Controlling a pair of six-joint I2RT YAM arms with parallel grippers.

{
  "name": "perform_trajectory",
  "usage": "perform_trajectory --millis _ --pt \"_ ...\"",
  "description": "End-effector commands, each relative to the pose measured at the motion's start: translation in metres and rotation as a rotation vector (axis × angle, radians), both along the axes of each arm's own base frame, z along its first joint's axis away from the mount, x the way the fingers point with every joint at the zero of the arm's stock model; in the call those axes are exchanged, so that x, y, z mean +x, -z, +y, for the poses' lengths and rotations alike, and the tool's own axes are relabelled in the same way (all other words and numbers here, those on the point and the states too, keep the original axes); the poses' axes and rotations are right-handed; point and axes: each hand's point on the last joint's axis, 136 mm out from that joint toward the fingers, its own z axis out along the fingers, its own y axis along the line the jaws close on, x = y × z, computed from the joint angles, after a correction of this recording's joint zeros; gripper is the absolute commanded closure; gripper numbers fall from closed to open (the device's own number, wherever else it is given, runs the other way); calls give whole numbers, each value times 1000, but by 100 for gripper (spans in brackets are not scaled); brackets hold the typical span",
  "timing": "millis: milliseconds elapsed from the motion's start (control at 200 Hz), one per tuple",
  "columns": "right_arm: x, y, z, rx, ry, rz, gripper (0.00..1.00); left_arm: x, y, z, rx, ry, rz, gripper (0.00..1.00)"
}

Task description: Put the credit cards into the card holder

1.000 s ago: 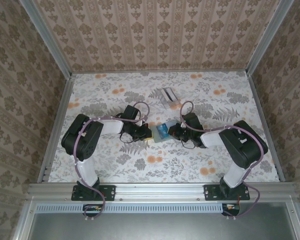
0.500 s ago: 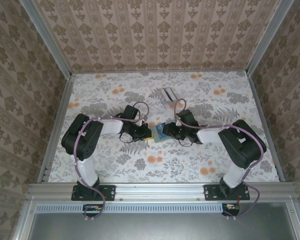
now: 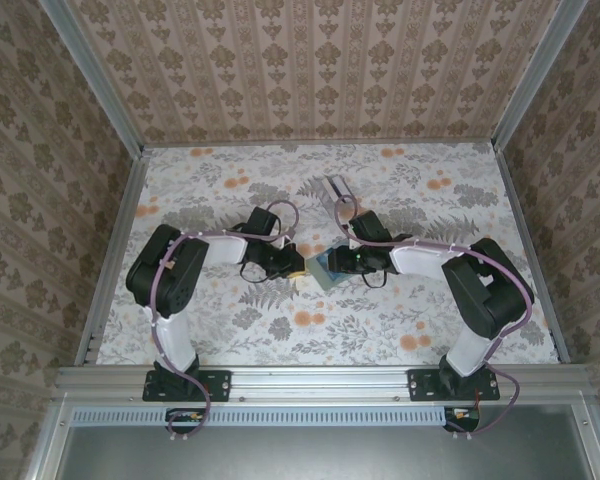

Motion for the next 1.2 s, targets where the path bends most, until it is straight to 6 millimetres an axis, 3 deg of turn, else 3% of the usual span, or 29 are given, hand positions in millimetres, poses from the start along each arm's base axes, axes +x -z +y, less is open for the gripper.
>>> perform_trajectory --millis 0,200,440,810,950,1150,1195 --pt "-3 7 -11 -114 -58 4 52 15 4 -1 2 -28 -13 91" --pt "6 3 -17 -200 -112 -49 49 23 3 -3 -10 -38 -10 91" --pt "7 7 -11 -215 -177 -65 48 25 0 1 -21 -39 -2 91" --pt "-2 4 22 -147 -215 -71 52 27 -2 0 -35 -37 1 91" --pt "-3 -2 36 -93 -172 -79 58 26 0 -1 -47 -37 12 91" --pt "-7 -3 44 -34 -127 -42 64 27 2 16 -5 -59 21 90" --pt "-7 -3 44 -29 -126 -40 64 35 1 28 15 -79 18 90"
